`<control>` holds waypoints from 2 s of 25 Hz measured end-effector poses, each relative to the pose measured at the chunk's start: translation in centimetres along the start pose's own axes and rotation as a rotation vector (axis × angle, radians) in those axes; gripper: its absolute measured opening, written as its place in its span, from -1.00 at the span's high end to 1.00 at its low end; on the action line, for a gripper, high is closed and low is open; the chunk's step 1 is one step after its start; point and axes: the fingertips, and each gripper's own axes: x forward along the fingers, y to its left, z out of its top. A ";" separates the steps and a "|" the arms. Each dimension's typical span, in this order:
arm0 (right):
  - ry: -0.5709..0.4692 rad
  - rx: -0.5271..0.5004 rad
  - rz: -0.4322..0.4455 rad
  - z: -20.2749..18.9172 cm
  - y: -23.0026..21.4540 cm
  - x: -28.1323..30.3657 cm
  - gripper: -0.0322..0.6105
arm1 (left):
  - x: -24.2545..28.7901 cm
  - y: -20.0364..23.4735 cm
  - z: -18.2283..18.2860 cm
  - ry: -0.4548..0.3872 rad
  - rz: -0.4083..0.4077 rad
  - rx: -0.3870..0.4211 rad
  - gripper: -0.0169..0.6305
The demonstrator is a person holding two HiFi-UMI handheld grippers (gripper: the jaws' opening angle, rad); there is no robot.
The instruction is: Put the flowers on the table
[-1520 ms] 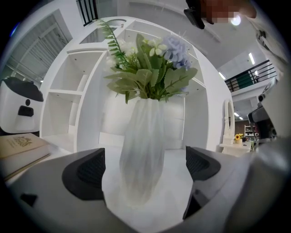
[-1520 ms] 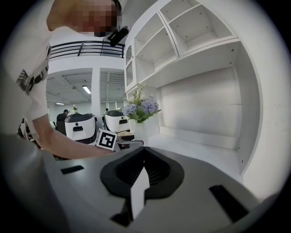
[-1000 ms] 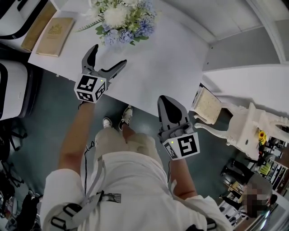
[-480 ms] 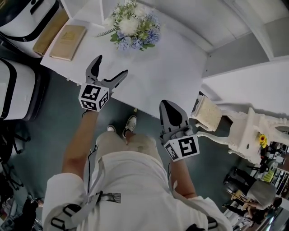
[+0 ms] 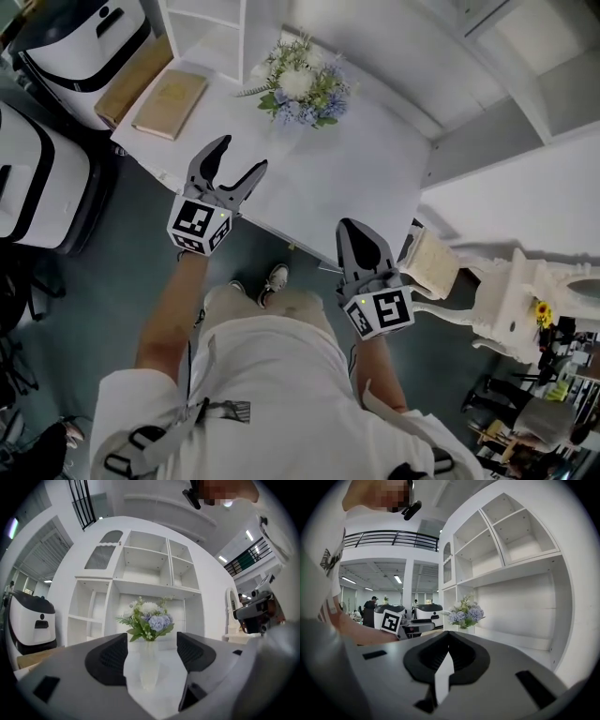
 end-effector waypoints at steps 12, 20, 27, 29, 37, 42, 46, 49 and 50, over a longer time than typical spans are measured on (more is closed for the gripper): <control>-0.040 -0.021 -0.008 2.1 0.0 0.7 0.87 | -2.6 1.9 3.2 -0.007 0.078 0.020 0.63; -0.067 0.006 -0.023 4.1 -2.2 1.5 0.87 | -4.6 3.8 6.4 -0.020 0.146 0.048 0.88; -0.107 -0.002 -0.035 6.4 -4.2 2.6 0.87 | -6.9 6.2 8.6 -0.036 0.220 0.055 0.90; -0.112 -0.007 -0.047 6.9 -5.0 2.9 0.87 | -7.3 6.7 9.3 -0.035 0.224 0.068 0.90; -0.142 -0.019 -0.096 8.7 -8.8 3.4 0.87 | -9.1 7.5 13.4 -0.079 0.300 0.100 0.90; -0.154 -0.041 -0.119 9.8 -10.3 3.0 0.87 | -11.1 7.3 14.4 -0.096 0.361 0.081 0.90; -0.151 -0.051 -0.134 9.8 -11.1 2.7 0.87 | -12.4 7.0 14.8 -0.101 0.396 0.083 0.90; -0.150 -0.052 -0.139 9.8 -11.3 2.7 0.87 | -12.9 6.7 14.6 -0.101 0.404 0.073 0.90; -0.151 -0.054 -0.138 9.9 -11.3 2.7 0.87 | -12.9 6.6 14.4 -0.098 0.403 0.069 0.90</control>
